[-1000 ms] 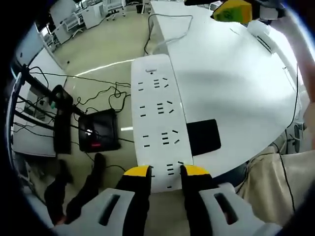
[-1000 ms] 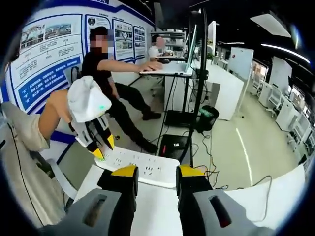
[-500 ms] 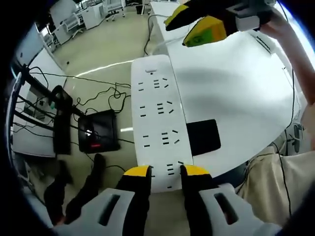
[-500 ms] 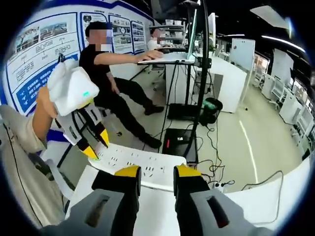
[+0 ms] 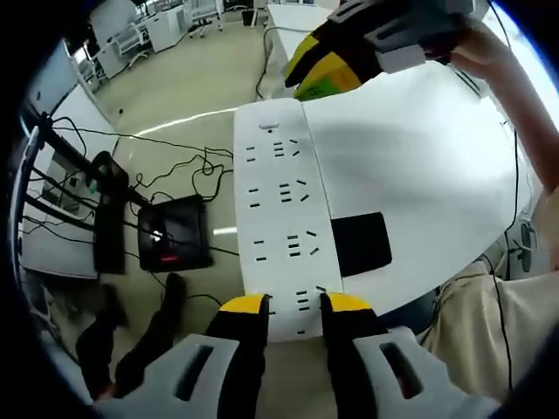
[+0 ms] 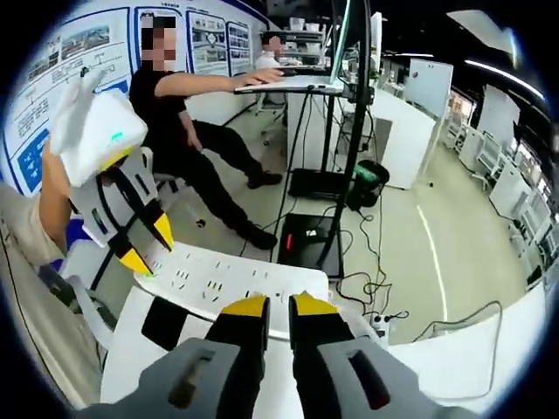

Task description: Pick up the power strip scattered on the table, fix it on the side mounting bracket of the table, and press the switch

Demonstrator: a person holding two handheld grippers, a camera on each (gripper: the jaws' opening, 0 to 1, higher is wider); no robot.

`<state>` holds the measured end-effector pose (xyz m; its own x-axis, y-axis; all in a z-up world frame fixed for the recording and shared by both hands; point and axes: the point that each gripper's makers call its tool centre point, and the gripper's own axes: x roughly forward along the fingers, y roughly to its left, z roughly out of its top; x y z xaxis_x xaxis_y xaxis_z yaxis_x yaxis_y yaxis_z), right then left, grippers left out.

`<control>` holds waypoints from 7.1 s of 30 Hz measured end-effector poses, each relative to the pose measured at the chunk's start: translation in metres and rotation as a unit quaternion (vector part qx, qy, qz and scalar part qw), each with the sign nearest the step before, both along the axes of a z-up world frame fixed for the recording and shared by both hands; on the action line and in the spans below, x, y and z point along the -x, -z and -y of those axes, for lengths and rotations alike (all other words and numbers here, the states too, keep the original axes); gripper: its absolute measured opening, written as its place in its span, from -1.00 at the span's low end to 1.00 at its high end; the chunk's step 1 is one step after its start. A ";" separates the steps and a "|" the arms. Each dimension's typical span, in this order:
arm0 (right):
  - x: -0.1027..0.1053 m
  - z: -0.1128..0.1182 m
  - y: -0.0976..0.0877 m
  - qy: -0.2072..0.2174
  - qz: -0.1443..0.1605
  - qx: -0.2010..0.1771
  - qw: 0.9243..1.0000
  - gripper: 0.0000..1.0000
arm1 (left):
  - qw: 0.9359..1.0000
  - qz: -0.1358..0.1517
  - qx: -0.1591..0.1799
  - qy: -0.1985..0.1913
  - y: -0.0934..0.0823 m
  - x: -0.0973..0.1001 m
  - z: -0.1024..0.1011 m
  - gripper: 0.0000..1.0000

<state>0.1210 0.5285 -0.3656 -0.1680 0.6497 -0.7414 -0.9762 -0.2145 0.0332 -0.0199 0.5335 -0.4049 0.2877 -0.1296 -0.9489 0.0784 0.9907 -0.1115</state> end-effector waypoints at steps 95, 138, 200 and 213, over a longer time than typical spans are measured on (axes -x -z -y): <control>0.002 -0.010 0.044 0.149 -0.071 0.170 0.971 -1.00 | 0.995 0.020 -0.047 0.087 -0.001 0.002 0.008 -0.85; 0.000 0.010 -0.021 0.131 -0.063 0.022 0.989 -0.97 | 0.996 0.028 -0.057 0.070 -0.001 0.000 0.006 -0.85; -0.030 0.350 -0.156 0.286 0.031 -0.222 0.932 -0.72 | 0.930 0.367 -0.011 0.017 -0.095 -0.045 0.054 -0.39; -0.033 0.439 -0.156 0.353 0.030 -0.277 0.893 -0.69 | 0.885 0.463 -0.023 0.048 -0.144 -0.071 0.100 -0.36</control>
